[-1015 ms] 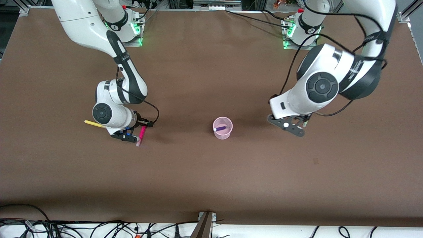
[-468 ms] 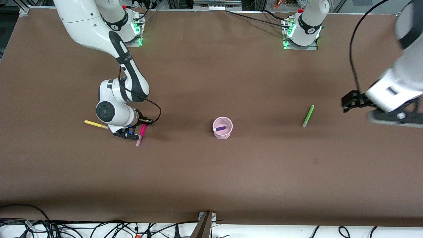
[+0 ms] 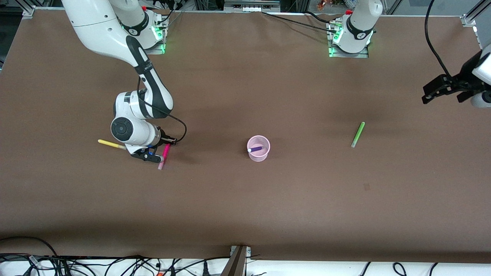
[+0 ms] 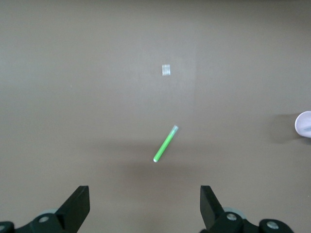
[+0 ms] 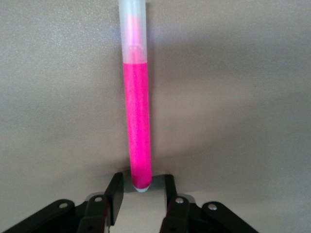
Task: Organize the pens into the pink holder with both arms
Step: 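Lift the magenta marker with the right gripper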
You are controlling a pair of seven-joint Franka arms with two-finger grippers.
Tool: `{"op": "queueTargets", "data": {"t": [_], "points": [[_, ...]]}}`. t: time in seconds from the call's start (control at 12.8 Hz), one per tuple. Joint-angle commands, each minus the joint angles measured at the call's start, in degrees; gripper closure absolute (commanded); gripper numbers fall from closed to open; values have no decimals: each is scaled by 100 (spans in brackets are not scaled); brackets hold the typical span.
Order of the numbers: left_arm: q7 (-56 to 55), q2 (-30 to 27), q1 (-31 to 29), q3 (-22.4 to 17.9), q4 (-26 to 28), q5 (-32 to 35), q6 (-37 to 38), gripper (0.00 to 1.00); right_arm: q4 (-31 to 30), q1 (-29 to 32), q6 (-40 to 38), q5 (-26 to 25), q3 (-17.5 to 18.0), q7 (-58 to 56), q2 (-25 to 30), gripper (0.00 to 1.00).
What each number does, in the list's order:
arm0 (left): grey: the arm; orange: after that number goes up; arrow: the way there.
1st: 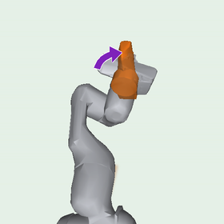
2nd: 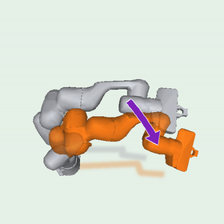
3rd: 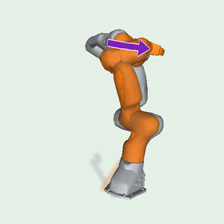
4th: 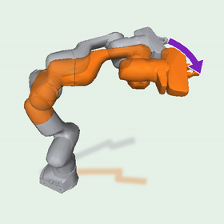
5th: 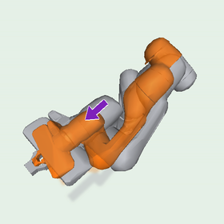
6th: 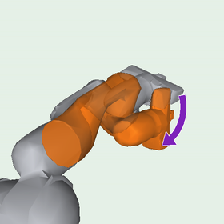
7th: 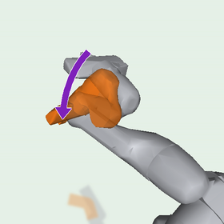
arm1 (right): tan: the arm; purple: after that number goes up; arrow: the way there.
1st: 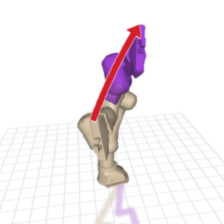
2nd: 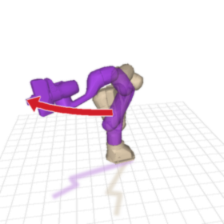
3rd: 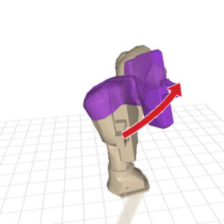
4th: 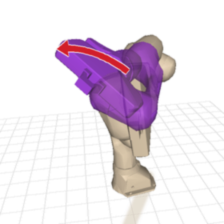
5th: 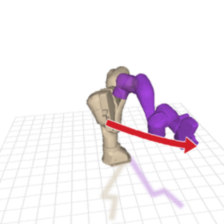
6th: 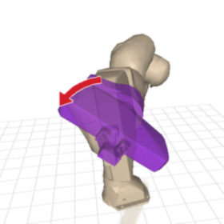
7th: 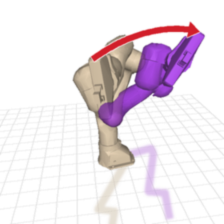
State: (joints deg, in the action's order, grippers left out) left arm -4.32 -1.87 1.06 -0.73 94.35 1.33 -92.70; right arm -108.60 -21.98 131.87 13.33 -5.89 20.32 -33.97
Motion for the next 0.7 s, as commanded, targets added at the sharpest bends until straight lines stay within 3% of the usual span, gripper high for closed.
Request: {"op": "queueTargets", "data": {"t": [0.0, 0.31, 0.62], "points": [[-78, -217, 70, -68, 348, 17, -169, 0, -108, -16, 137, 108, 26, -19, 40, 69], [-51, -217, 123, 55, 330, 34, -152, 0, -73, 28, 137, 143, 18, -37, 40, 77], [-86, -173, 158, 90, 233, 43, -108, 0, -73, 1, 164, 196, 17, -37, 40, 100]]}}
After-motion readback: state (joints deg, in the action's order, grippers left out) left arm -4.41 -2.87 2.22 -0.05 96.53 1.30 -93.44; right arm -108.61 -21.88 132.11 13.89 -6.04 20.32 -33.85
